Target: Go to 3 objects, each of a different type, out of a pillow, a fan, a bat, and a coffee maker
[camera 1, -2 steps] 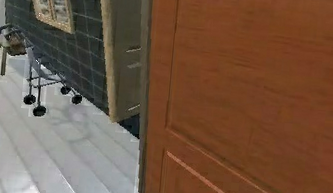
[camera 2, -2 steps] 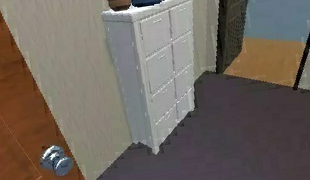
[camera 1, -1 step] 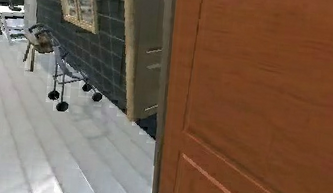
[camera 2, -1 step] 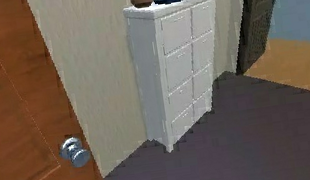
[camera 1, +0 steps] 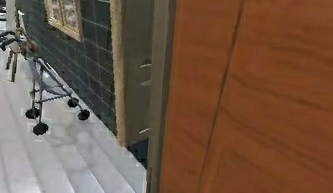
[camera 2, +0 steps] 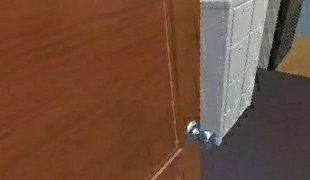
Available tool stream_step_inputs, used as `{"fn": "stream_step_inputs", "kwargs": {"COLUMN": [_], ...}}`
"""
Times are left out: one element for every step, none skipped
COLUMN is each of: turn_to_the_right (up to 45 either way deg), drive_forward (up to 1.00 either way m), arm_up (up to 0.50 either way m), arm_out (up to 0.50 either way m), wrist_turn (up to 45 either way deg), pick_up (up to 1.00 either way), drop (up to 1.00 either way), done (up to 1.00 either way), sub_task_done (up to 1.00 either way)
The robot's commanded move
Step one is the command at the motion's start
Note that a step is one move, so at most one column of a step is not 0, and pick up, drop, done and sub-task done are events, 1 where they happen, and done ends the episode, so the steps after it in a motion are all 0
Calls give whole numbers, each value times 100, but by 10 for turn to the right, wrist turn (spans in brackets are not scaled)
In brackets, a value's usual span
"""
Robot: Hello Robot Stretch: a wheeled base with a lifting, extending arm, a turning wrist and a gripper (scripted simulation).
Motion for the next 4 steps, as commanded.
{"fn": "stream_step_inputs", "kwargs": {"turn_to_the_right": [-450,0,-450,-90], "drive_forward": [0,45,0,0], "arm_up": [0,0,0,0], "arm_out": [0,0,0,0], "wrist_turn": [0,0,0,0], "pick_up": [0,0,0,0], "drop": [0,0,0,0], "done": [0,0,0,0], "sub_task_done": [0,0,0,0]}}
